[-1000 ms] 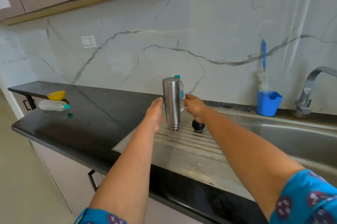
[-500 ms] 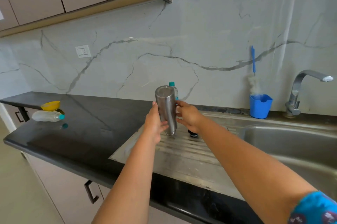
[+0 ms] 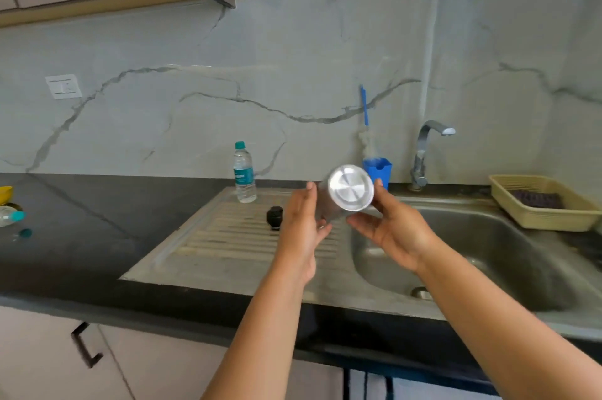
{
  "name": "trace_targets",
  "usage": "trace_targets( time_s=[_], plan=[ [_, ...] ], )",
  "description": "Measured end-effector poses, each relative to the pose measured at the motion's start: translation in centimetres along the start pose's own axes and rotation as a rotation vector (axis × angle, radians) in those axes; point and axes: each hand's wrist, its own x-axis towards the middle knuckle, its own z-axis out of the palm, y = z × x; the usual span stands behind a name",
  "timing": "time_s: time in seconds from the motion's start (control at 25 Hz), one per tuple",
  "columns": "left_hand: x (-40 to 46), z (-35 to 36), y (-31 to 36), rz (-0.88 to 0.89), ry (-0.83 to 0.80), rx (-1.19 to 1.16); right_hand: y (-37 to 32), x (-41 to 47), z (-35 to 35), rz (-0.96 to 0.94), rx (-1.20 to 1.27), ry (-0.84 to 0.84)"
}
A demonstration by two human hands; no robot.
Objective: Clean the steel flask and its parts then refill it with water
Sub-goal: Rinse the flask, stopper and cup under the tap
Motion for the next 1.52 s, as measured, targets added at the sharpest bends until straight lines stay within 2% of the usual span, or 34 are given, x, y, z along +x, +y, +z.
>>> trace_targets(
  time_s=[0.2,0.36,0.44,0.56,0.68,0.72,0.8,0.88,1.04,1.2,1.28,1.32,1.4,1.44,1.52],
  plan=[
    [1.6,9.5,-4.8,-0.177,-0.243,0.040,-4.1,-2.9,-10.1,0.013,-0.055,0.178],
    [3.6,15.2,-8.7,-0.225,-0.340,0.104,-5.2,-3.0,-16.1,0.003,-0.163,0.177],
    [4.8,16.4,-10.0,-0.250,-0.376,0.074,-5.3,-2.3,-18.3,0.015,-0.155,0.203],
    [6.9,16.4,-12.0,-0.326,-0.439,-0.056,-4.7,-0.1,-20.7,0.130,-0.125,0.275],
    [8.9,16.5,-13.8,-0.409,-0.534,-0.023,-4.6,2.4,-22.1,0.229,-0.199,0.293],
    [9.5,16.7,-14.4,-0.416,-0.528,-0.018,-4.5,3.3,-22.5,0.233,-0.249,0.297],
    [11.1,16.6,-15.0,-0.437,-0.415,-0.062,-4.5,4.9,-23.1,0.212,-0.403,0.308],
    [13.2,16.0,-15.4,-0.439,-0.300,-0.071,-4.1,6.3,-23.8,0.186,-0.665,0.283],
    [16.2,14.2,-16.6,-0.471,-0.200,0.057,-3.2,8.4,-25.7,0.112,-1.286,0.112],
    [17.5,13.2,-17.3,-0.517,-0.032,-0.128,-3.2,9.5,-25.8,-0.035,-1.602,-0.058],
    [18.0,12.8,-17.6,-0.513,0.011,-0.165,-3.8,10.2,-25.5,-0.087,-1.691,-0.128],
    [18.1,12.6,-17.8,-0.508,0.033,-0.162,-4.4,10.7,-25.3,-0.019,-1.699,-0.177],
    [18.1,12.4,-18.2,-0.491,0.075,-0.149,-6.2,12.2,-25.3,0.292,-1.564,-0.295],
    [18.1,12.4,-18.4,-0.475,0.091,-0.130,-6.9,13.3,-25.6,0.383,-1.450,-0.283],
    [18.1,12.4,-18.8,-0.451,0.106,-0.077,-7.6,16.3,-26.5,0.324,-1.333,-0.049]
  ],
)
